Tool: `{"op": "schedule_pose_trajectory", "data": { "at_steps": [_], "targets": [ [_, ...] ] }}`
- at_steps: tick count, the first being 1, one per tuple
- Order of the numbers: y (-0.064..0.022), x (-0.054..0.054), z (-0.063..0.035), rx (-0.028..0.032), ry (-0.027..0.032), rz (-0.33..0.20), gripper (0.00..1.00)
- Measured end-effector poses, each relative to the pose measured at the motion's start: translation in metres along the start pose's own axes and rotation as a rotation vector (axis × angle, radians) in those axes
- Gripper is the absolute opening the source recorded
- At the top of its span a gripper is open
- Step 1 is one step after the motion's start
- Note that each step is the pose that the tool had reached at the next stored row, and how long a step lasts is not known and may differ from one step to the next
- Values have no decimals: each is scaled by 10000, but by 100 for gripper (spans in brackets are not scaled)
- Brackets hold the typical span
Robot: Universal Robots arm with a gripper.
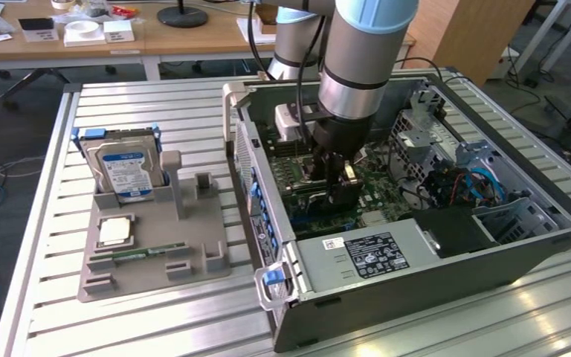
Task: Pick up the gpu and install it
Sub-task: 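Insert the gpu into the slot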
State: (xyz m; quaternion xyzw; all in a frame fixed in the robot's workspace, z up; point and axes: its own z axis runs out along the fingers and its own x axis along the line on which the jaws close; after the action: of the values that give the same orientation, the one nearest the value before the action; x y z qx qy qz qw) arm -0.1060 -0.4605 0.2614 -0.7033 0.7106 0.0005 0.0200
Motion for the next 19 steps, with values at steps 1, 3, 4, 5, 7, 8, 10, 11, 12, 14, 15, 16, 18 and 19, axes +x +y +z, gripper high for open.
{"op": "schedule_pose_trajectory", "data": {
  "at_steps": [1, 3, 4, 5, 7, 8, 10, 11, 12, 14, 15, 16, 18, 19],
  "targets": [
    [0, 0, -2, 0, 0, 0, 63],
    [0, 0, -7, -1, 2, 1, 63],
    [0, 0, -9, 0, 0, 1, 63],
    [0, 0, -10, 0, 0, 0, 63],
    [0, 0, -11, -1, 1, 0, 63],
    [0, 0, -10, 0, 0, 0, 63],
    [0, 0, -10, 0, 1, 0, 63],
    [0, 0, -10, 0, 0, 1, 63],
    [0, 0, -10, 0, 1, 1, 63],
    [0, 0, -10, 0, 0, 0, 63],
    [0, 0, -11, 0, 1, 0, 63],
    [0, 0, -14, -1, 1, 0, 63],
    [-1, -1, -30, -2, 3, 0, 63],
    [-1, -1, -41, 0, 1, 1, 63]
  ]
}}
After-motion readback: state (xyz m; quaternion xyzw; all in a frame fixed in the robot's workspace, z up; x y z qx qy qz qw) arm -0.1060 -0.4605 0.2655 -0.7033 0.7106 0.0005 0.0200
